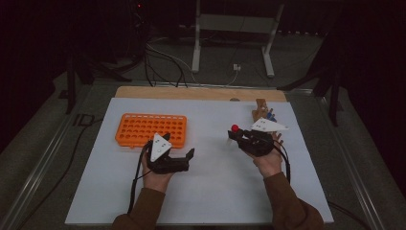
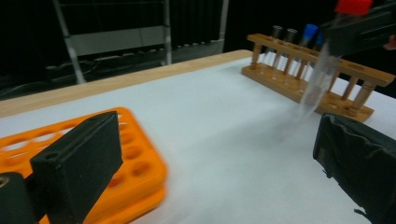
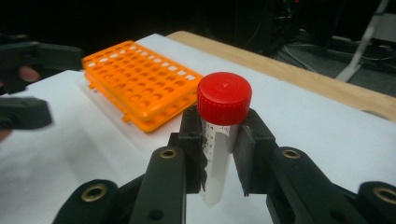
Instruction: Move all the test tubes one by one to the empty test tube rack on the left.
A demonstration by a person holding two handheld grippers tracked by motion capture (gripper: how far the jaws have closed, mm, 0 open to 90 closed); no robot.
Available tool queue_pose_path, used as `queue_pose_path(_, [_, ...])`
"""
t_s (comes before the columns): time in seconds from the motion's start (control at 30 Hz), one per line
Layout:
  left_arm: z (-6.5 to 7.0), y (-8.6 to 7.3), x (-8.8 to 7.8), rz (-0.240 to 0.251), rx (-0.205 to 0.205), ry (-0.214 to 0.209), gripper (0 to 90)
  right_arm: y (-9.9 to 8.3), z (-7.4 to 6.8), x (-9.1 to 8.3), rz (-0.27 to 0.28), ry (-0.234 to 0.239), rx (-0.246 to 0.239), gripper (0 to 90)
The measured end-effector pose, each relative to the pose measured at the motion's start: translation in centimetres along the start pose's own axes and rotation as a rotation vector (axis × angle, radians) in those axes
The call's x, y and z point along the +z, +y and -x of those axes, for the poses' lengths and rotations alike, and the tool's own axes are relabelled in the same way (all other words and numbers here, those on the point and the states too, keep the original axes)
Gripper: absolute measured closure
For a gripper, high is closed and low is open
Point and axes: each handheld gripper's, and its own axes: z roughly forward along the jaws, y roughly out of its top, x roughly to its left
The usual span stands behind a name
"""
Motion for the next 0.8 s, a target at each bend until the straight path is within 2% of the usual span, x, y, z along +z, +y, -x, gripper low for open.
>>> queue_pose_path(0.13, [1.5, 0.1, 1.5, -0.025, 0.008, -0.017, 3.5, 0.0, -1.1, 1.0, -0.013, 0.028, -0.015, 74.4])
queue_pose_path(0.33, [2.9, 0.3, 3.2, -0.055, 0.024, -0.064, 8.0, 0.1, -1.8, 1.6, -0.018, 0.047, -0.022, 74.3])
queue_pose_path(0.37, [3.2, 0.3, 3.5, -0.059, 0.027, -0.072, 12.6, 0.2, -2.0, 1.9, -0.019, 0.057, -0.021, 74.4])
queue_pose_path(0.6, [4.5, 0.5, 4.8, -0.061, 0.042, -0.102, 25.1, 0.3, -2.8, 2.5, -0.024, 0.079, -0.026, 74.3])
queue_pose_path(0.8, [4.9, 0.8, 5.3, -0.070, 0.037, -0.145, 48.6, 0.1, -3.2, 2.8, -0.027, 0.091, -0.026, 74.3])
